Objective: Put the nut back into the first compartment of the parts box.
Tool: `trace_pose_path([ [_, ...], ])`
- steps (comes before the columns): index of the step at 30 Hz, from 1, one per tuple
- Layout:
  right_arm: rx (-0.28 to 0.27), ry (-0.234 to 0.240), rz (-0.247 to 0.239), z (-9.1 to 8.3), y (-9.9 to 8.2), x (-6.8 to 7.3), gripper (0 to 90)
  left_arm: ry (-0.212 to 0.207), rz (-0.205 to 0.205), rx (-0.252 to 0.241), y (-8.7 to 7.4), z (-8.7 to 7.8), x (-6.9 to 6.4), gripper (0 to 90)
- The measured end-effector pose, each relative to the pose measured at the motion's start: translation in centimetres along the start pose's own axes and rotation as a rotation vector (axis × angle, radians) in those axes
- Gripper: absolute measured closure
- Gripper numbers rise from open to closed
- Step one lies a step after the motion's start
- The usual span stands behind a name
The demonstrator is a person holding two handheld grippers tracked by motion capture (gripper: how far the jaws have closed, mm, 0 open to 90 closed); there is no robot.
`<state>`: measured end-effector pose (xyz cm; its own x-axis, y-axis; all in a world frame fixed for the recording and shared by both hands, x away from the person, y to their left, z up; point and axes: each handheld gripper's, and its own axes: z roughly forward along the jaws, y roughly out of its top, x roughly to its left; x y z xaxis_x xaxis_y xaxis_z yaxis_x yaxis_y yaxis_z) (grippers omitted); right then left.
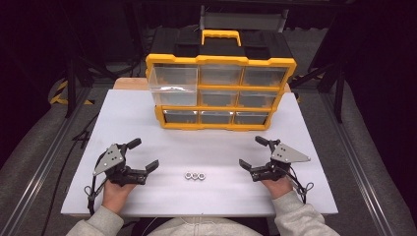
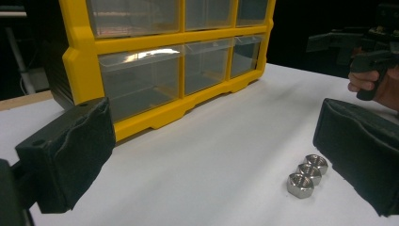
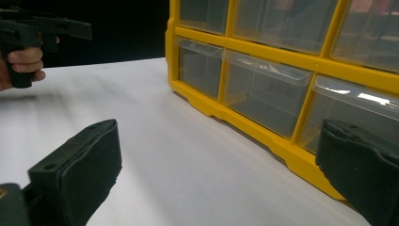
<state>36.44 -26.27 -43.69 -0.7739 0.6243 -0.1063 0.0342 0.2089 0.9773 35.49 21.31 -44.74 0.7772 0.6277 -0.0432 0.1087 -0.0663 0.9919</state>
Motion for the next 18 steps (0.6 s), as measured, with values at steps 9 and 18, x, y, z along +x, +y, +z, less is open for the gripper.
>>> trace_pose_path([
  [9,0.0,0.01,-0.005,0.0,0.0,0.1,1.3,-0.017,0.005,0.03,0.7,0.1,-0.1,0.3],
  [18,0.013,0.013,-0.01,0.1,0.1,0.3,1.4,-0.015,-0.008,0.029,1.7,1.2,-0.6,0.4],
])
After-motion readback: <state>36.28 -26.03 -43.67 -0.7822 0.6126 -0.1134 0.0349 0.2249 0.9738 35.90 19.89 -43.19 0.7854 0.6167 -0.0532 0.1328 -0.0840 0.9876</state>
